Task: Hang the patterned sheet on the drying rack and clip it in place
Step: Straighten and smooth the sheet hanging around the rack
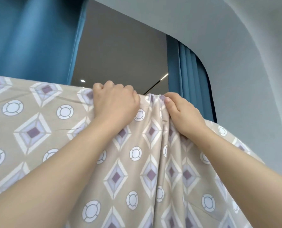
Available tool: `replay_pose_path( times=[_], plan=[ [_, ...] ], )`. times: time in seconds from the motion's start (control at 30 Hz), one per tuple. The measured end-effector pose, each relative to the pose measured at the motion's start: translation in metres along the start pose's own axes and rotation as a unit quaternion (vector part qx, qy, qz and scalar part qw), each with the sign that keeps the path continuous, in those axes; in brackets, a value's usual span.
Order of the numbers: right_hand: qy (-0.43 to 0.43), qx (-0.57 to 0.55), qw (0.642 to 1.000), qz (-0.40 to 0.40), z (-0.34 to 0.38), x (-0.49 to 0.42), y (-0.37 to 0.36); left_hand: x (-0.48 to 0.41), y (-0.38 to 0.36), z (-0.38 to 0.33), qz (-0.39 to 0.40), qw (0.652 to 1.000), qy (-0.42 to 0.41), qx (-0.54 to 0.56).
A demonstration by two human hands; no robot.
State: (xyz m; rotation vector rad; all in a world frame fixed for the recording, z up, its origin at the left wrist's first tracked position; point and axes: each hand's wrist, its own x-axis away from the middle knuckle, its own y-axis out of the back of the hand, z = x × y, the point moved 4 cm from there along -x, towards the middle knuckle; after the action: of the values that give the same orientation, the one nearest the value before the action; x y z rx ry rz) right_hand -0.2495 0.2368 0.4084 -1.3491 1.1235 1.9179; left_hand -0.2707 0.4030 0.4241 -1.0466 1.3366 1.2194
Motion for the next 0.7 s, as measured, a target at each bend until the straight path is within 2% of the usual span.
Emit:
replay_pose_path(
  times=[0.1, 0.2, 0.37, 0.53, 0.7],
  plan=[
    [-0.045, -0.096, 0.994, 0.005, -0.008, -0.002, 0.016, -0.004, -0.003, -0.025, 0.023, 0.999, -0.034, 0.017],
    [-0.049, -0.124, 0.991, 0.033, -0.009, -0.004, 0.024, -0.004, -0.005, -0.035, 0.013, 0.998, -0.062, 0.018],
    [-0.059, -0.126, 0.989, -0.049, -0.012, -0.004, 0.036, -0.006, 0.003, -0.035, -0.01, 0.998, -0.057, 0.018],
    [-0.069, -0.025, 0.991, -0.109, -0.018, -0.007, 0.054, -0.012, 0.014, -0.049, -0.011, 0.998, -0.06, 0.03],
    [-0.17, 0.04, 0.963, -0.204, -0.067, 0.009, 0.096, -0.02, 0.015, -0.067, 0.03, 0.995, -0.098, 0.014]
  ],
)
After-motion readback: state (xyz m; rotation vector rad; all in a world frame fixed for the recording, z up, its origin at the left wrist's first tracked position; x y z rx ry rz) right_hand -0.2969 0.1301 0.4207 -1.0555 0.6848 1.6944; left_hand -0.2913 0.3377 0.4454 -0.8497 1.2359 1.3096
